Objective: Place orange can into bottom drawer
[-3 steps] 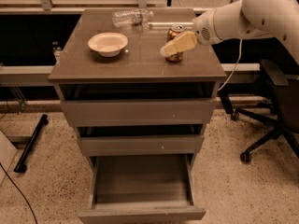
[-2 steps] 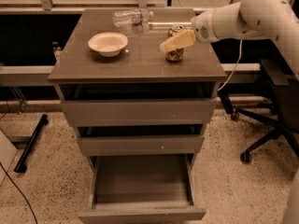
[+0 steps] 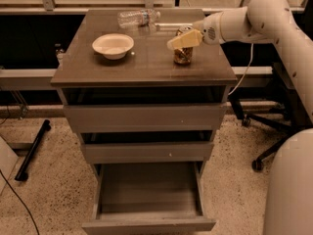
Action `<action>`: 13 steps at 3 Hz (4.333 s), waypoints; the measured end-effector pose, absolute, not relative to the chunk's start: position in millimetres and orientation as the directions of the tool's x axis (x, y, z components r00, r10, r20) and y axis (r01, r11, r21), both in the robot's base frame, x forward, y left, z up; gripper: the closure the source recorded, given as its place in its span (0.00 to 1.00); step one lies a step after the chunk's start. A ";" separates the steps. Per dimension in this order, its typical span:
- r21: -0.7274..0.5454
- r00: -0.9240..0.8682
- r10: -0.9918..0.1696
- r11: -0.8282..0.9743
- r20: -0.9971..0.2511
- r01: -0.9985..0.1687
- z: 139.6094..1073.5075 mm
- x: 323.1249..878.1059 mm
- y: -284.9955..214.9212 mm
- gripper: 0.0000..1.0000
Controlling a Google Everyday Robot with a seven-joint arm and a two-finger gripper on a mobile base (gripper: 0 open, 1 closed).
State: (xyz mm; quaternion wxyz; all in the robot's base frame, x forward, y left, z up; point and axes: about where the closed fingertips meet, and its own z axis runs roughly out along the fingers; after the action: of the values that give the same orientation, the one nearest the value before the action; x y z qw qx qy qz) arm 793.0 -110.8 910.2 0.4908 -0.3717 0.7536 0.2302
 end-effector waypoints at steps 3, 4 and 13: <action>-0.011 -0.223 -0.331 0.579 -0.917 -0.815 914.4 787.5 -106.9 0.95; -0.094 -0.149 -0.379 0.551 -0.913 -0.829 940.4 760.3 -106.9 1.00; -0.118 -0.056 -0.384 0.414 -0.922 -0.903 821.9 544.7 -2.9 1.00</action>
Offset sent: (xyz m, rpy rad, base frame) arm 0.0058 -0.0011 -0.0056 0.0339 0.0279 0.0372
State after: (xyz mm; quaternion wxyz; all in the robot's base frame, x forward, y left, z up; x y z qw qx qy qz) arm 544.7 -2.9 821.9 0.4971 -0.4744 0.6781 0.2607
